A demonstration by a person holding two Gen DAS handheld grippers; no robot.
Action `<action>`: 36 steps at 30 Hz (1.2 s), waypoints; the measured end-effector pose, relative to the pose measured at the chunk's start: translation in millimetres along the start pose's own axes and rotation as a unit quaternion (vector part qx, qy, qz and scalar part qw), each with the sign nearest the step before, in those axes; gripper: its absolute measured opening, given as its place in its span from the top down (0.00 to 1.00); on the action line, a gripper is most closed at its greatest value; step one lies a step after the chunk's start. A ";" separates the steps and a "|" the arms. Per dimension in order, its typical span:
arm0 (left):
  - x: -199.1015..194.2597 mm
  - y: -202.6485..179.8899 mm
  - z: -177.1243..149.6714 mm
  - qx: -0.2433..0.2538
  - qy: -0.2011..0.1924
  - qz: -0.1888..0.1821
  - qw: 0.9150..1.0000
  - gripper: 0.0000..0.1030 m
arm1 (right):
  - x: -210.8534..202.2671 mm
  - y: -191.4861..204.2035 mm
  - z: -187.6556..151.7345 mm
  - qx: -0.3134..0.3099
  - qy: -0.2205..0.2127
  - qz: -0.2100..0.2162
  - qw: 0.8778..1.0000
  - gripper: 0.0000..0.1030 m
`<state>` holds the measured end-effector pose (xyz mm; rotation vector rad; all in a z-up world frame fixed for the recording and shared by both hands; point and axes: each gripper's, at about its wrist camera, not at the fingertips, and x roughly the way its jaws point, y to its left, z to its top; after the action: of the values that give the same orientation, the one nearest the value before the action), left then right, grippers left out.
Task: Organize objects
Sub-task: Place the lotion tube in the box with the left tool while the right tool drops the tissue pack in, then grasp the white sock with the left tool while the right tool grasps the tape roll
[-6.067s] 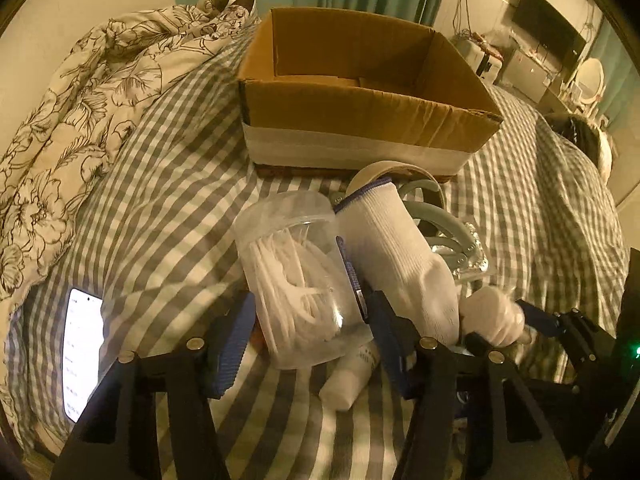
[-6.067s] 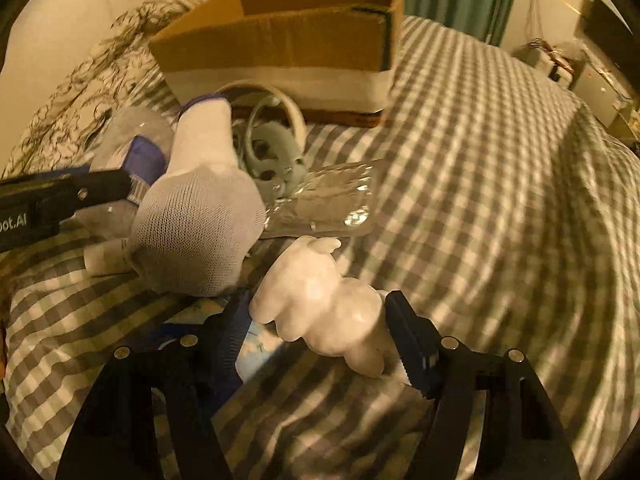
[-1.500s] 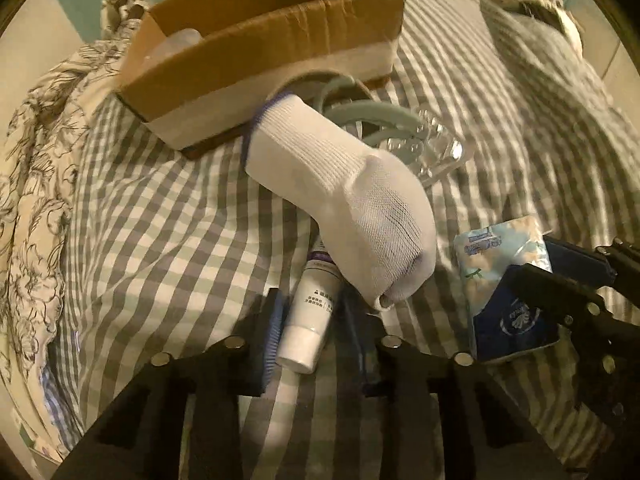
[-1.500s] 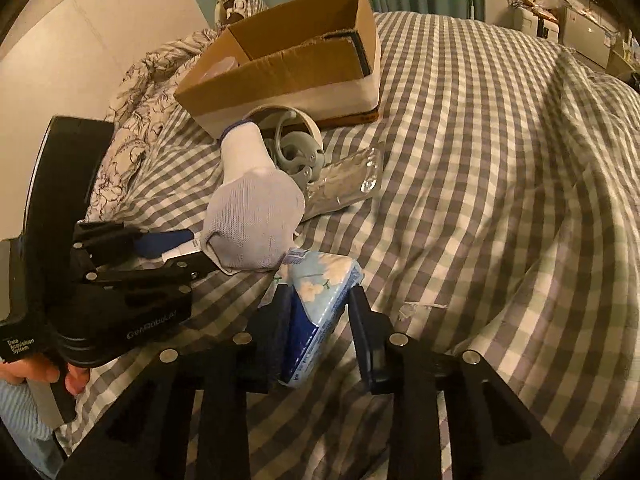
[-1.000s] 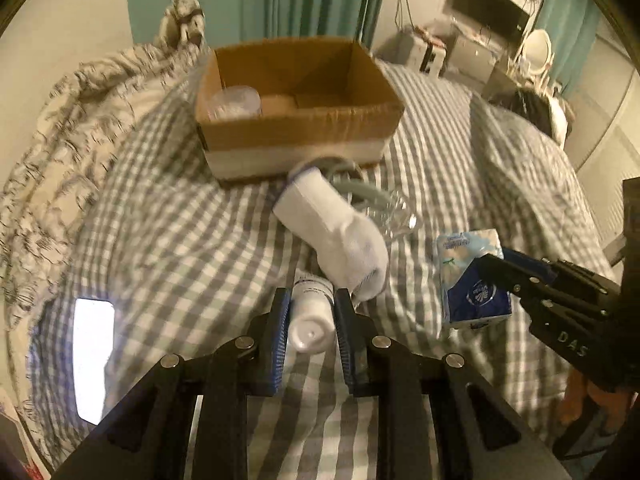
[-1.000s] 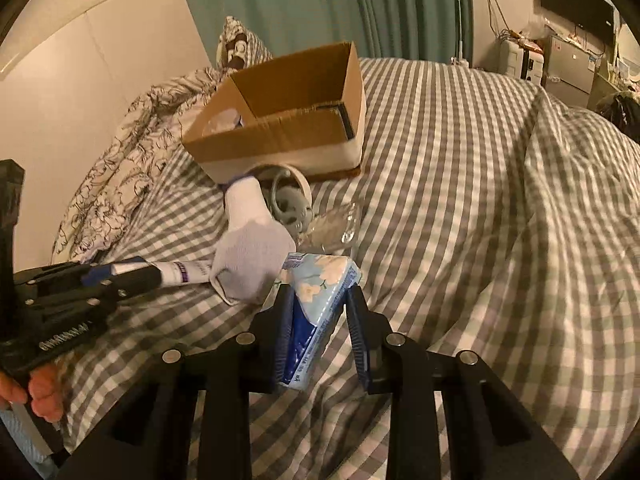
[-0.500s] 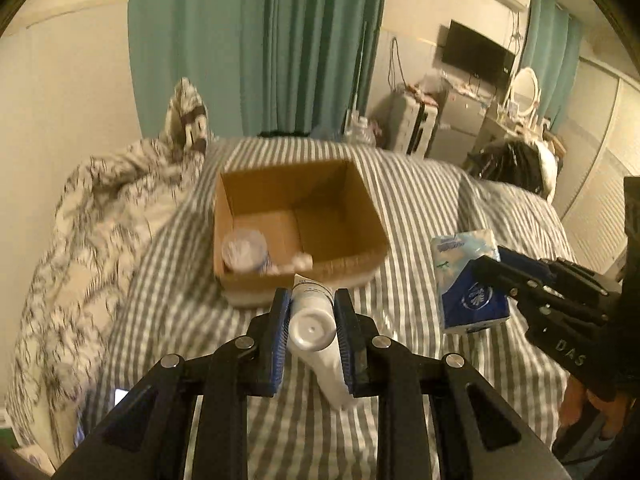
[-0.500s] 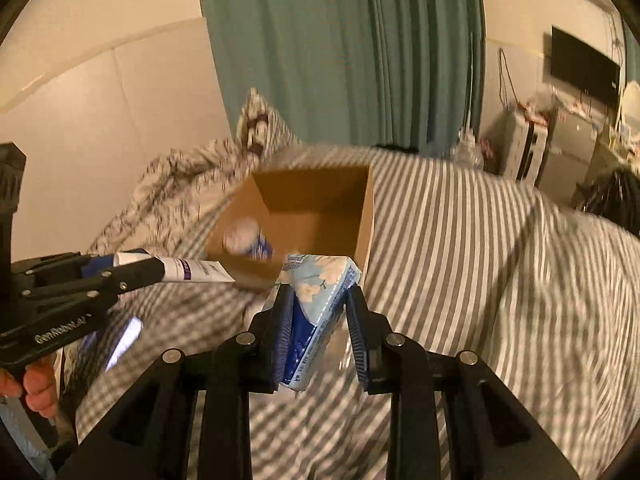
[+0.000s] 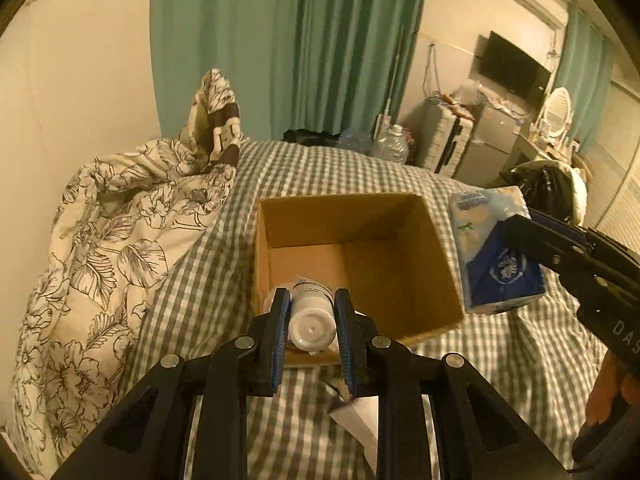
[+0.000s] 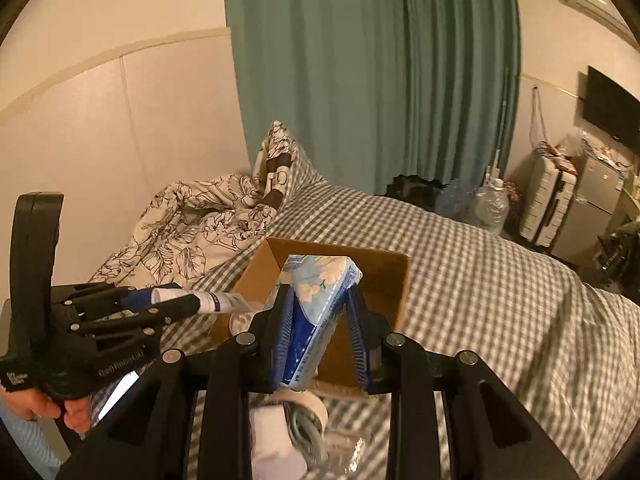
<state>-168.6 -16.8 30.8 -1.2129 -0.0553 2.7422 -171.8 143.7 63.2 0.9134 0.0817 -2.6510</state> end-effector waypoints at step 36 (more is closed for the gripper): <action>-1.8 -42.9 -98.0 -0.037 0.035 0.044 0.998 0.10 | -68.9 -55.1 -92.7 0.040 0.012 -0.103 0.994 0.23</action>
<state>-90.0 23.0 -30.0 -1.3606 -0.0982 2.7922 -84.6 230.8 28.6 1.0126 0.0789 -2.8521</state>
